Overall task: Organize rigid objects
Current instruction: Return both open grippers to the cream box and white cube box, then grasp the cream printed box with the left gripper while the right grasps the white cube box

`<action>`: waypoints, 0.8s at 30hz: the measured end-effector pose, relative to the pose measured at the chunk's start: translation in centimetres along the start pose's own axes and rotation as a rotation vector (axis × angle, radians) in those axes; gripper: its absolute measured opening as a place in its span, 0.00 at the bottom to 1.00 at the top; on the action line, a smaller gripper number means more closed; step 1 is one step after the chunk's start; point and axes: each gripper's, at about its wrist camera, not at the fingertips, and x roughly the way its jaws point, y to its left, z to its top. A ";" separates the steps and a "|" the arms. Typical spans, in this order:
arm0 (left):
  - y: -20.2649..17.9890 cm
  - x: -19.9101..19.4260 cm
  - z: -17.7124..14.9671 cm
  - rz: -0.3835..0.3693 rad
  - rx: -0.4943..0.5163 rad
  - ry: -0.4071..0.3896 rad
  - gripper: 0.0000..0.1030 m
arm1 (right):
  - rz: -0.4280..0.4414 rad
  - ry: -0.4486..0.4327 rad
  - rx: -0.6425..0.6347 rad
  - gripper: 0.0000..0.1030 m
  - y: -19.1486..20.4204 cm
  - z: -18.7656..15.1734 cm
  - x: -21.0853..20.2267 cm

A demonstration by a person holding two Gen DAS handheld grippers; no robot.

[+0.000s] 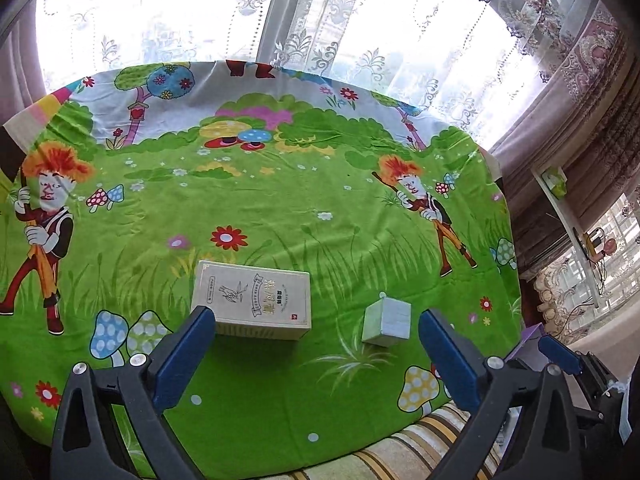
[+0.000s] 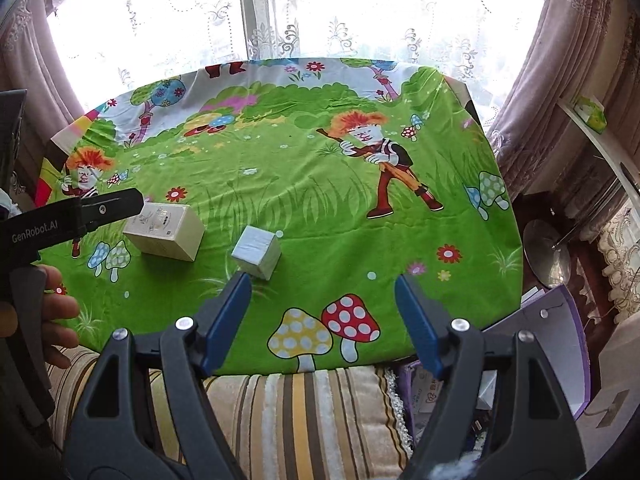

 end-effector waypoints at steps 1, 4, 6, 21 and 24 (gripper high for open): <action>0.2 0.4 0.1 0.008 0.008 0.008 1.00 | 0.003 0.008 -0.004 0.75 0.4 0.2 0.5; 0.7 1.6 0.4 0.040 0.026 0.026 1.00 | 0.017 0.034 -0.017 0.75 1.4 0.6 2.0; 1.1 2.3 0.6 0.055 0.023 0.028 1.00 | 0.024 0.049 -0.020 0.75 2.0 0.8 2.9; 2.6 6.0 0.8 0.107 0.041 0.034 1.00 | 0.033 0.131 -0.002 0.75 4.5 1.3 9.5; 2.8 6.5 0.6 0.114 0.046 0.048 1.00 | 0.012 0.138 -0.013 0.75 4.9 1.2 10.5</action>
